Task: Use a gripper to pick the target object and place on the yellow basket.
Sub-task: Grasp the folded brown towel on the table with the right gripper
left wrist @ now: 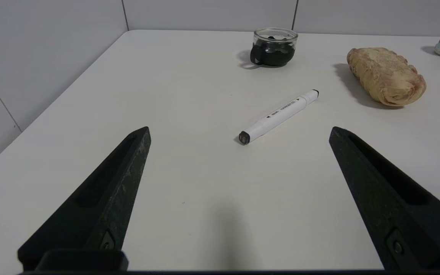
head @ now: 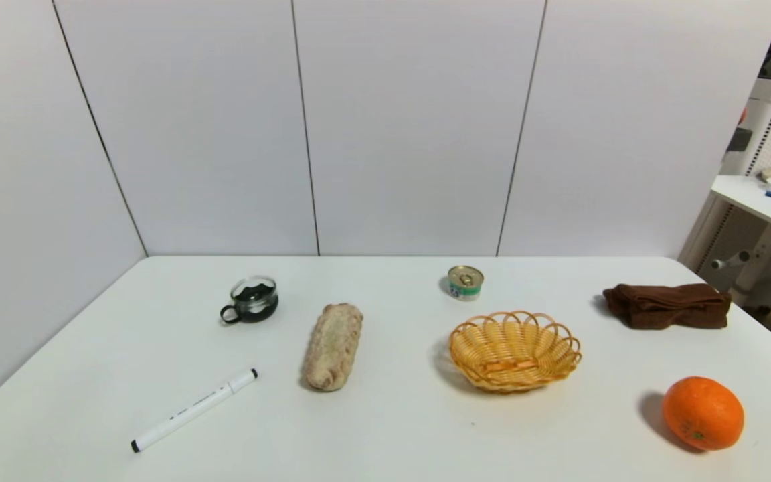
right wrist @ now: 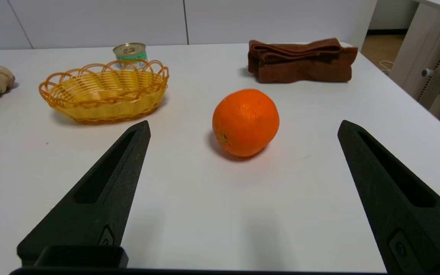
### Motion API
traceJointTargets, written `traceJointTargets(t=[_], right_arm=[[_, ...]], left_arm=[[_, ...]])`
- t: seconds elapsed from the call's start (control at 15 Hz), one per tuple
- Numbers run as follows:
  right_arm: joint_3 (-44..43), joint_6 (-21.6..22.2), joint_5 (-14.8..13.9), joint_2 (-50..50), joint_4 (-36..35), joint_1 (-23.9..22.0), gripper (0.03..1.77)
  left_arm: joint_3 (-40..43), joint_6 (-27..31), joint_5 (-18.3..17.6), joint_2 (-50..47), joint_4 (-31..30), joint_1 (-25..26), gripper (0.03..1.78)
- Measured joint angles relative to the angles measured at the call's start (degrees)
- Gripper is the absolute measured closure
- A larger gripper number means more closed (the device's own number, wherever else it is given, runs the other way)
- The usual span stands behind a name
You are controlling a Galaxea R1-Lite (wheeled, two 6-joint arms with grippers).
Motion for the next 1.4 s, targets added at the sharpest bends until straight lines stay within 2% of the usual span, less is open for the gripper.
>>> traceJointTargets(t=[0.27,0.53,0.8,0.93,1.13,1.27,1.4], right_arm=[[-14.56,-0.68,0.26,17.01,0.45,-0.07,0.1],[-35.39,-1.49,0.26,39.19,1.52,-0.3,0.1],[-58.3,-0.9,0.28,61.83,10.05,-0.46,0.1],[-68.68,3.19,0.06,71.85,16.38,-0.57,0.1],[-80.7,13.99,-2.12,85.75,23.03,-0.77,0.1],[-84.83,20.09,-4.08,93.0,24.23,-1.44,0.1],[-86.58,24.22,-5.86,98.93,26.31,-2.18,0.1]], left_arm=[[0.0,0.02,0.0,0.0,0.0,0.0,0.12],[0.0,0.0,0.02,0.0,0.0,0.0,0.12],[0.0,0.0,0.02,0.0,0.0,0.0,0.12],[0.0,0.0,0.05,0.0,0.0,0.02,0.12],[0.0,0.0,0.02,0.0,0.0,0.02,0.12],[0.0,0.0,0.05,0.0,0.0,0.0,0.12],[0.0,0.0,0.02,0.0,0.0,0.0,0.12]])
